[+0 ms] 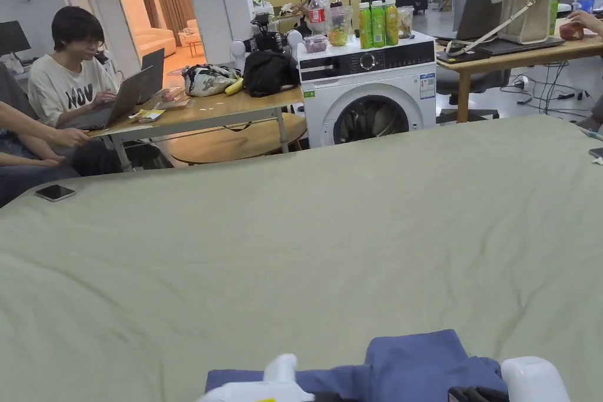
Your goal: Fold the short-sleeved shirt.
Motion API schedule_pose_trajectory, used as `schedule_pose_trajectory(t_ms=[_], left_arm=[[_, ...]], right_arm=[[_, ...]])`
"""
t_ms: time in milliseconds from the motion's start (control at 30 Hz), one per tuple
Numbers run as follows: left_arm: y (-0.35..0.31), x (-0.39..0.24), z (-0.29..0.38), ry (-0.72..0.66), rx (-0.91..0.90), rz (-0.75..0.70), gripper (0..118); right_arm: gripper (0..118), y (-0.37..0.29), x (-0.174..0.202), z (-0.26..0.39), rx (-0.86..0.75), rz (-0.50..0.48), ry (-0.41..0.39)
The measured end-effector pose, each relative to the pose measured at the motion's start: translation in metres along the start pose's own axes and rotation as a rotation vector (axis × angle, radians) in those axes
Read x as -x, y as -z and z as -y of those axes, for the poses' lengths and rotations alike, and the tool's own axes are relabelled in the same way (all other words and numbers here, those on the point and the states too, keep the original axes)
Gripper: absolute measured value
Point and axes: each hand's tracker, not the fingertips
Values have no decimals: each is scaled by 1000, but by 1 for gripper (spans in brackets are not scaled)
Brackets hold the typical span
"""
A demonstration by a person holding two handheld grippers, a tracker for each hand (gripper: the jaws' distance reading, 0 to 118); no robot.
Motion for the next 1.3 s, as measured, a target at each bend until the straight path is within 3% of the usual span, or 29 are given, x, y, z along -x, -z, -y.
schedule_pose_trajectory(t_ms=[200,233,267,333,400,500,700,833,867,1000,1067,1133,1233,1300], left_arm=[[-38,5,-7,-40,-97,83,0],[-55,8,-9,-32,-149,100,6],[-77,12,-12,-33,-191,109,26],[-117,23,-14,-45,-283,64,53],[-153,38,-15,-56,-359,-38,61],[-188,67,-9,-118,-403,-174,61],[-154,110,2,-279,-330,-108,60],[-126,112,1,-380,-345,49,38],[-123,112,1,-389,-345,36,19],[-149,101,3,-348,-412,55,9],[-178,92,1,-391,-481,137,8],[-209,67,-4,-282,-560,40,8],[-244,13,-15,19,-541,-215,8],[-240,-13,-19,65,-536,-190,8]], right_arm=[[0,4,1,5,32,18,-32],[0,6,1,4,34,18,-31],[0,8,2,3,33,17,-32],[0,12,5,0,32,13,-41],[0,18,8,-3,32,6,-53],[0,22,11,-6,28,-13,-48],[0,23,12,-5,40,-10,-51],[0,17,9,-3,46,8,-57],[0,16,8,-3,47,12,-56],[0,14,4,-4,44,22,-42],[0,17,4,-8,41,15,-34],[0,22,6,-12,38,4,-37],[0,27,11,-19,23,-13,-53],[0,27,13,-21,9,-35,-42]])
